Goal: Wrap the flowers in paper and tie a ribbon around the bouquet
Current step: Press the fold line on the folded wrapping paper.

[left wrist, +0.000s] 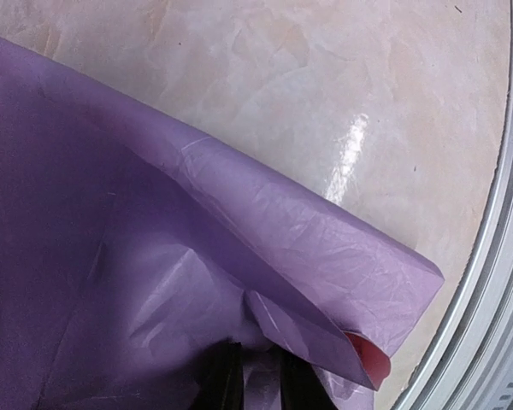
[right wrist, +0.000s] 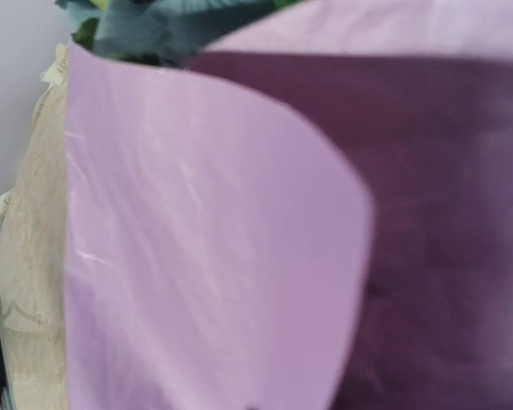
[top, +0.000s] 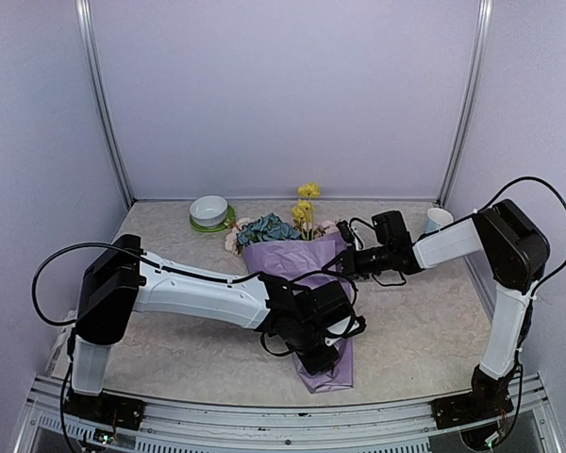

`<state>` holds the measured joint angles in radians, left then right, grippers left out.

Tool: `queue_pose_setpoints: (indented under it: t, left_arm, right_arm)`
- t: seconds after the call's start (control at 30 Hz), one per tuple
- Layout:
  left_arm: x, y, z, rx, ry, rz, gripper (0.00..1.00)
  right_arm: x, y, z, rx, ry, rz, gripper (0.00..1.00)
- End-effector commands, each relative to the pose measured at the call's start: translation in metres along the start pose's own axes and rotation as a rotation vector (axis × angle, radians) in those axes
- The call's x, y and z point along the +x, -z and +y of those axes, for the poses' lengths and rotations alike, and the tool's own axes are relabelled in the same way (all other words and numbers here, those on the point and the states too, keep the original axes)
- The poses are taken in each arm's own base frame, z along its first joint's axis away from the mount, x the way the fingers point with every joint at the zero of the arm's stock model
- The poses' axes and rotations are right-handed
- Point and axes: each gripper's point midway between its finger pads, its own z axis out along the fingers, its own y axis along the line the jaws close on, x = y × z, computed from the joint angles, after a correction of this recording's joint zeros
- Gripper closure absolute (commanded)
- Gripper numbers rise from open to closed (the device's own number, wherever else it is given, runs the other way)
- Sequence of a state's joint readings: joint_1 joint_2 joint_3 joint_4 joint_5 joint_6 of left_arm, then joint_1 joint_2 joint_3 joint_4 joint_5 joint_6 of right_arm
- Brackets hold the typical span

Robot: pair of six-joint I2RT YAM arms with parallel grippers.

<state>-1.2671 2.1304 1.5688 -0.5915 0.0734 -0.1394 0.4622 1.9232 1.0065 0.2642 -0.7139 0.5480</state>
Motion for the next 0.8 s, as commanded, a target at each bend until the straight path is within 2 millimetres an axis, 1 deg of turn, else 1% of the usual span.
queue_pose_setpoints:
  t: [0.0, 0.03, 0.07, 0.17, 0.23, 0.3, 0.37, 0.4, 0.47, 0.53, 0.57, 0.63, 0.7, 0.73, 0.77]
  left_arm:
    - [0.006, -0.009, -0.011, 0.017, -0.071, 0.047, 0.82]
    - [0.006, -0.011, -0.013, 0.016, -0.078, 0.053, 0.8]
    - [0.003, -0.01, -0.017, 0.021, -0.092, 0.046, 0.79]
    - [-0.011, -0.005, -0.038, 0.033, -0.171, -0.001, 0.74]
    - [-0.019, -0.005, -0.047, 0.018, -0.21, -0.027, 0.69]
    - [-0.016, -0.015, -0.048, 0.015, -0.219, -0.003, 0.68]
    - [-0.006, -0.028, -0.047, 0.013, -0.212, 0.054, 0.72]
    - [-0.004, -0.031, -0.046, 0.012, -0.207, 0.069, 0.74]
    - [-0.005, -0.028, -0.049, 0.028, -0.209, 0.057, 0.74]
    - [-0.012, -0.016, -0.057, 0.064, -0.216, 0.009, 0.74]
    - [-0.021, -0.004, -0.065, 0.098, -0.226, -0.034, 0.74]
    - [-0.031, 0.019, -0.085, 0.181, -0.253, -0.09, 0.72]
    - [-0.042, 0.047, -0.102, 0.247, -0.295, -0.159, 0.7]
    - [-0.047, 0.062, -0.107, 0.273, -0.305, -0.202, 0.7]
    - [-0.051, 0.075, -0.108, 0.293, -0.306, -0.243, 0.7]
  right_arm:
    - [0.003, 0.002, -0.007, 0.008, -0.015, -0.012, 1.0]
    - [0.004, 0.001, -0.007, 0.007, -0.017, -0.013, 1.0]
    - [0.004, 0.001, -0.007, 0.006, -0.02, -0.014, 1.0]
    - [0.004, 0.0, -0.008, 0.002, -0.029, -0.019, 1.0]
    - [0.004, 0.0, -0.009, 0.003, -0.032, -0.02, 1.0]
    - [0.005, 0.001, -0.009, 0.003, -0.034, -0.019, 1.0]
    - [0.006, 0.001, -0.009, 0.004, -0.036, -0.019, 1.0]
    - [0.006, 0.001, -0.008, 0.003, -0.035, -0.02, 1.0]
    - [0.006, 0.003, -0.008, 0.005, -0.033, -0.022, 1.0]
    - [0.006, 0.003, -0.008, 0.006, -0.033, -0.02, 1.0]
    - [0.006, 0.003, -0.008, 0.011, -0.034, -0.02, 1.0]
    - [0.006, 0.002, -0.01, 0.018, -0.035, -0.019, 1.0]
    - [0.007, 0.002, -0.012, 0.023, -0.035, -0.018, 1.0]
    - [0.008, 0.002, -0.013, 0.026, -0.037, -0.016, 1.0]
    - [0.008, 0.002, -0.013, 0.028, -0.037, -0.017, 1.0]
